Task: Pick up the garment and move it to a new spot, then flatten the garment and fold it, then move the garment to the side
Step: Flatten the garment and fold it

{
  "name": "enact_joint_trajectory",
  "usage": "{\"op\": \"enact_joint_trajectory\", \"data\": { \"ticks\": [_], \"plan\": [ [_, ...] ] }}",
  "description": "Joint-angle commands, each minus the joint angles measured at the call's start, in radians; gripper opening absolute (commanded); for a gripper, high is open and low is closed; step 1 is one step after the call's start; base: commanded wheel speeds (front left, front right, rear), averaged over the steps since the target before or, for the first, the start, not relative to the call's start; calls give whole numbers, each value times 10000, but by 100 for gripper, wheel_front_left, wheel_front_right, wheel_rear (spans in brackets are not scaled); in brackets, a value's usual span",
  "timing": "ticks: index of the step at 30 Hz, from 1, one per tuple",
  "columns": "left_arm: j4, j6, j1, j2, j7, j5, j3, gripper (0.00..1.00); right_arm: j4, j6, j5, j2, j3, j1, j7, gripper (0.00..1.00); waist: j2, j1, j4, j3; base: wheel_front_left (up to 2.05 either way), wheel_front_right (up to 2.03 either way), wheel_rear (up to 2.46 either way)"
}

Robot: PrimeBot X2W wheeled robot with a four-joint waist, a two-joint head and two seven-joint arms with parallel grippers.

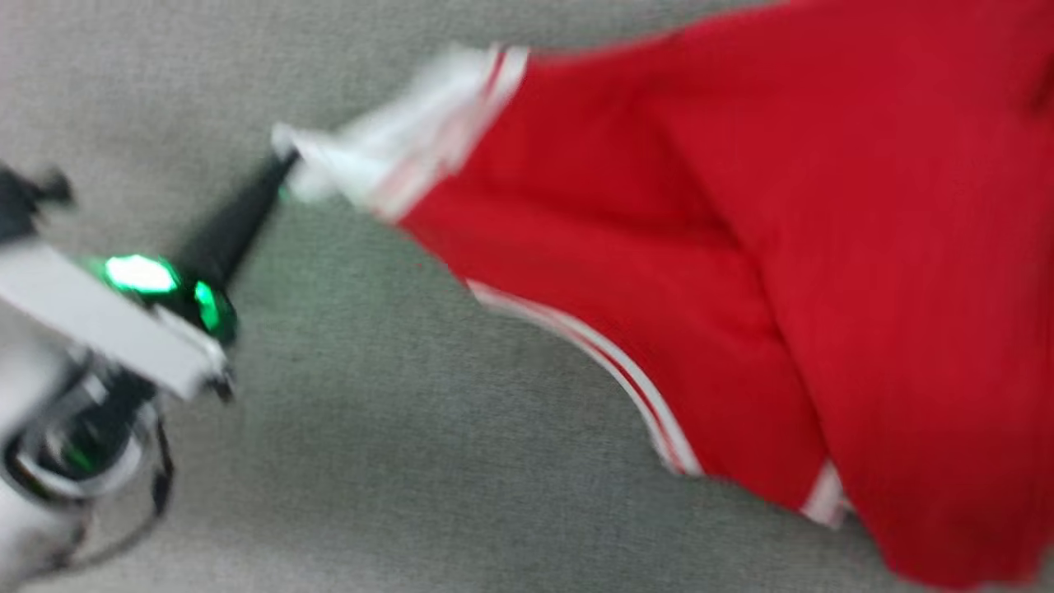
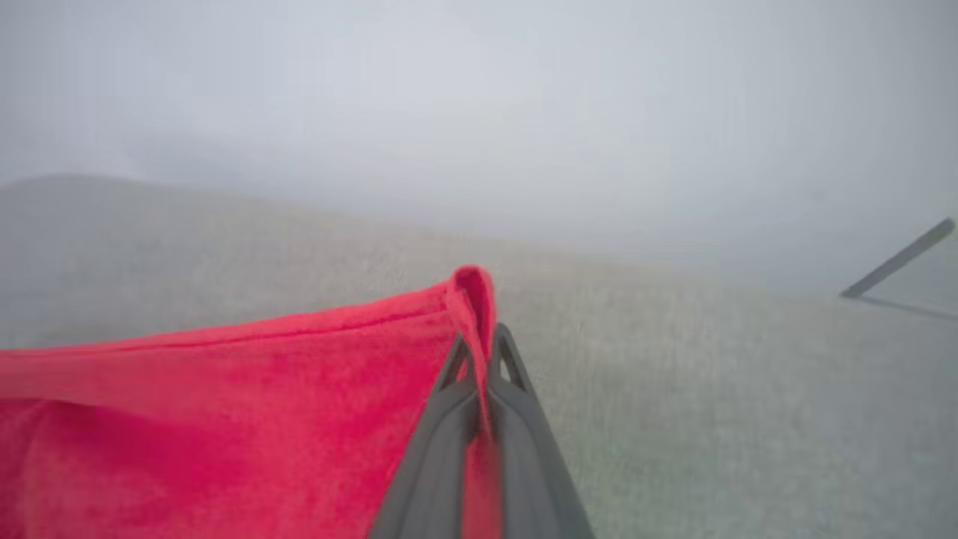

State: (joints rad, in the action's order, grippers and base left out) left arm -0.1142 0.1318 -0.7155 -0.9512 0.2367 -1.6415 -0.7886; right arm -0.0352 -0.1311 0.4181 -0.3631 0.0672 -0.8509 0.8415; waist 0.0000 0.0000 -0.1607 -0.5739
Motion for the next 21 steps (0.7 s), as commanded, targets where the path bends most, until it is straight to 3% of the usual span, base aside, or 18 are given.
{"op": "enact_joint_trajectory", "data": {
  "ticks": [1,4,8,11,17,21],
  "plan": [
    [77,-22,-374,79,-324,-509,327,0,-20,6,-65,276,521,-283,-242,0,0,0,259,121,0,0,0],
    [610,-24,-1397,6,-1221,-926,993,0,179,7,-286,1123,1764,-1053,-958,0,0,0,594,92,0,0,0],
    [2128,-24,-3342,649,-2482,-1729,1863,0,774,9,-963,1989,3000,-2487,-2100,0,0,0,1014,-48,0,0,0],
    [3560,-24,-5347,1011,-3104,-1461,2198,0,1240,12,-1614,2370,3711,-3858,-2851,0,0,0,1422,-282,0,0,0],
    [6116,-100,-8927,1734,-2923,-168,2380,0,2278,23,-2236,2871,4587,-6328,-3926,0,0,0,2009,-567,0,0,0],
    [7213,-54,-10441,2331,-2937,-154,2638,0,2863,36,-2542,2884,4886,-7412,-4643,0,0,0,2068,-556,0,0,0]
  ]
}}
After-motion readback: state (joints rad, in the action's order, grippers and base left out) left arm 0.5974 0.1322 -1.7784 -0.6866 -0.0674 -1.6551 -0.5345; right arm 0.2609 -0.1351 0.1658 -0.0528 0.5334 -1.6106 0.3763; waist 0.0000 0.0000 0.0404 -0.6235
